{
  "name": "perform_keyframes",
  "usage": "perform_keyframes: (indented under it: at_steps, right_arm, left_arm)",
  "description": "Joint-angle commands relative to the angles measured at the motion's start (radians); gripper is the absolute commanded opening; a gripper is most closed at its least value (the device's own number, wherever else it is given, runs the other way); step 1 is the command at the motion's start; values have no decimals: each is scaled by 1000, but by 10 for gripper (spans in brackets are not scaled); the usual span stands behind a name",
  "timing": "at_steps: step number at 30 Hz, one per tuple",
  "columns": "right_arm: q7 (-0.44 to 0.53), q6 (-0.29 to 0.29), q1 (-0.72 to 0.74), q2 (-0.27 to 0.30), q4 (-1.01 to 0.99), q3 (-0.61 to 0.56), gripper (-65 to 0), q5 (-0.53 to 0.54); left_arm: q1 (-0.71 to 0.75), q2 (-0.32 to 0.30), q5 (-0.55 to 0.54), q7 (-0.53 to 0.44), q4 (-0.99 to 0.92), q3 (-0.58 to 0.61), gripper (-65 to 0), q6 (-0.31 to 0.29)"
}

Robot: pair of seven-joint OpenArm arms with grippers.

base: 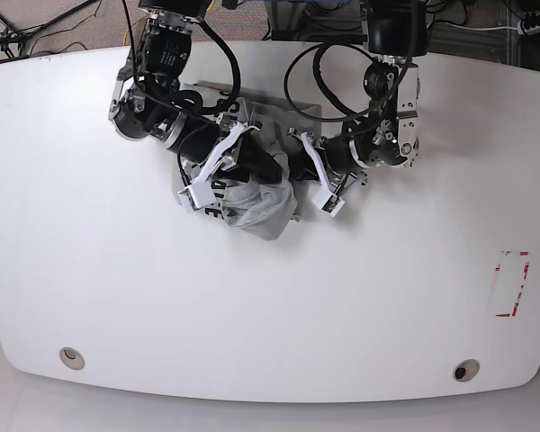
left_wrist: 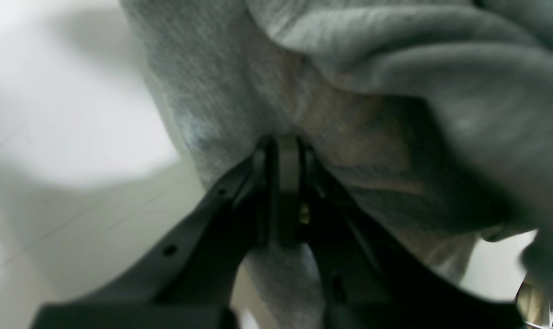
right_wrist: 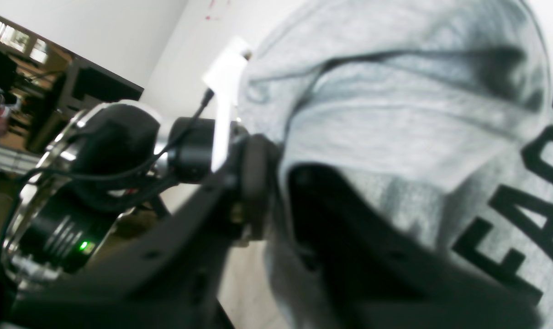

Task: Fold the T-shirt properly
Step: 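Fold both shirt sides inward with both grippers toward each other, then release the shirt with both grippers and pull them apart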

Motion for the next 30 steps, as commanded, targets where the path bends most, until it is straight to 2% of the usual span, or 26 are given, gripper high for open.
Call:
perform_keyframes:
  at_steps: [1,4,8,11,18,21,30]
  right_arm:
    - [59,3,13,26,-15,-2,-474,31]
    - [82,3,13,53,-36,-4,-377,31]
    - [93,2,29,73,-41,-5,-246,31]
    - [89,2,39,76,-38,-33,-185,31]
    - [93,2,36,112,51,-111,-168,32]
    - [95,11,31,118,84,-111,-168,36]
    - [98,12,31,181,94,-111,-168,36]
  left_arm:
    - [39,-8,168,193,-36,5,-637,20]
    - [39,-8,166,192,-38,5,-635,20]
    - [37,-7,163,192,-36,5,-563,20]
    - [22,-7,161,192,-36,2,-512,19]
    - [9,-5,134,190,-36,1,-476,5]
    - [-11,-10,60,190,-31,1,-454,-15]
    - [-41,-69,-182,192,50,-19,-306,-15]
